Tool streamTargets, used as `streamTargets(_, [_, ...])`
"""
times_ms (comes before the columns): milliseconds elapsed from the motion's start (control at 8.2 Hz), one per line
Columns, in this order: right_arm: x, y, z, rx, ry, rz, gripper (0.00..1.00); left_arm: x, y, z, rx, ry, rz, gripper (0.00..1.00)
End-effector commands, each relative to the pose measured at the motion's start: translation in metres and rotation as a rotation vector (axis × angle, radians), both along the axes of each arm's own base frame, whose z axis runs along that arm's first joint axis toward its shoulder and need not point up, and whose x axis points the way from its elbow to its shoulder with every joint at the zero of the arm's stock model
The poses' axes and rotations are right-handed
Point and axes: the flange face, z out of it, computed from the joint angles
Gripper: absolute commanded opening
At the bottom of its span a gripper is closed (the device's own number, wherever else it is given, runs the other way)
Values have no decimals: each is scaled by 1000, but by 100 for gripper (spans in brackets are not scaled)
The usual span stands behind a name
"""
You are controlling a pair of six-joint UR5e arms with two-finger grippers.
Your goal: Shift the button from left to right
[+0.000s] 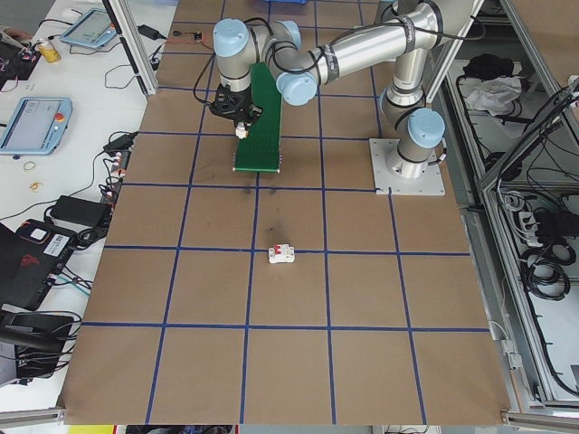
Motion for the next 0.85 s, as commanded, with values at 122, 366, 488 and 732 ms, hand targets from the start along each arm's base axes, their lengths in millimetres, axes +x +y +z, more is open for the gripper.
streamTargets(122, [0, 0, 0, 1, 0, 0, 100, -32, 2, -72, 113, 32, 116, 0])
streamTargets(366, [0, 0, 0, 1, 0, 0, 100, -41, 1, -89, 61, 22, 140, 0])
streamTargets(488, [1, 0, 0, 1, 0, 2, 100, -43, 5, -98, 77, 28, 143, 0])
streamTargets(732, [0, 1, 0, 0, 0, 0, 100, -47, 9, -112, 76, 34, 161, 0])
